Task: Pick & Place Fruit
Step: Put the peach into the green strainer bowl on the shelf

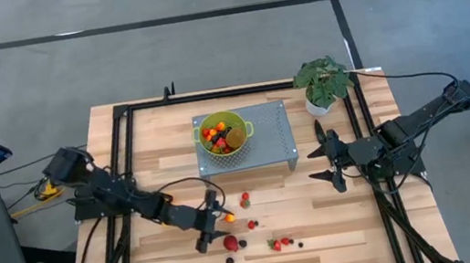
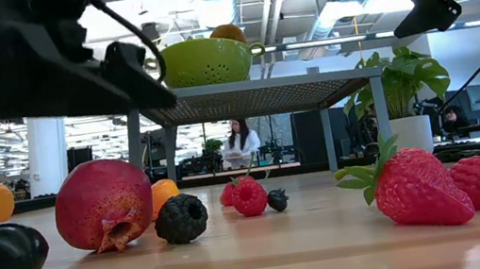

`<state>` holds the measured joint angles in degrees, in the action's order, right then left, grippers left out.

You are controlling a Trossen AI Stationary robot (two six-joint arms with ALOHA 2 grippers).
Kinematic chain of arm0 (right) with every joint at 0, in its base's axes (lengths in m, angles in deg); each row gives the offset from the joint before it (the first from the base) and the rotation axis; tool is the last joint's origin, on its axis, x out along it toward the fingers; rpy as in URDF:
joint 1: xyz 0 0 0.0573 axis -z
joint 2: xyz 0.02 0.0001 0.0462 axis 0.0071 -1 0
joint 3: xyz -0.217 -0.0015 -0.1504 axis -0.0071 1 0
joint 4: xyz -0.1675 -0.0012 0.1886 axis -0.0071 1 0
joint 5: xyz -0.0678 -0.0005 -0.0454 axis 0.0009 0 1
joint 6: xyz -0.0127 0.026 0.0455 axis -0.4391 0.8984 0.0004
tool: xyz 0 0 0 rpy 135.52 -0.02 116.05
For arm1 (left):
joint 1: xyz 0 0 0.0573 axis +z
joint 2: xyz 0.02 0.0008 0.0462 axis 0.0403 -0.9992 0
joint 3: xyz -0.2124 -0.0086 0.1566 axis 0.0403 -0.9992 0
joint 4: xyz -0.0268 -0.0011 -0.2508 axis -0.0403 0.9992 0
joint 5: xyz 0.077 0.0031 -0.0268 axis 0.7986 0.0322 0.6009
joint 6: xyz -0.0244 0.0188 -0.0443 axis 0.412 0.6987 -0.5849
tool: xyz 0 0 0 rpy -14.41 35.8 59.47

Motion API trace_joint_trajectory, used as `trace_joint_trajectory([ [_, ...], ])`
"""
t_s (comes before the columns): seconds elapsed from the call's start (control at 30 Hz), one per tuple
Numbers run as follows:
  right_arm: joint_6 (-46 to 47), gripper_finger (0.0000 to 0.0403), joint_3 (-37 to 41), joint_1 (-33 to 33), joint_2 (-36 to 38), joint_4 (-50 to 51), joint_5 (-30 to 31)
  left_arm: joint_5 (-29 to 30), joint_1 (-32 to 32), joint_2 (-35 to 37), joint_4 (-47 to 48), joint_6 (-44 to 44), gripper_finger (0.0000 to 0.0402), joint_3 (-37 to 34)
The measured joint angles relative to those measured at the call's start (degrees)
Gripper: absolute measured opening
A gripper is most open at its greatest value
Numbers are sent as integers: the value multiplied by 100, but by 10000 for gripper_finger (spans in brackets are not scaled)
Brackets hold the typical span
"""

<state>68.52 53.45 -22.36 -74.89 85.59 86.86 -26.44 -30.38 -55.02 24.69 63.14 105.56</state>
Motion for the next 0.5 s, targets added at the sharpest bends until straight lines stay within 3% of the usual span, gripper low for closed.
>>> trace_joint_trajectory([
  [0.5,0,301,-1,0,0,0,0,-36,-13,-246,-12,-294,265,-2],
])
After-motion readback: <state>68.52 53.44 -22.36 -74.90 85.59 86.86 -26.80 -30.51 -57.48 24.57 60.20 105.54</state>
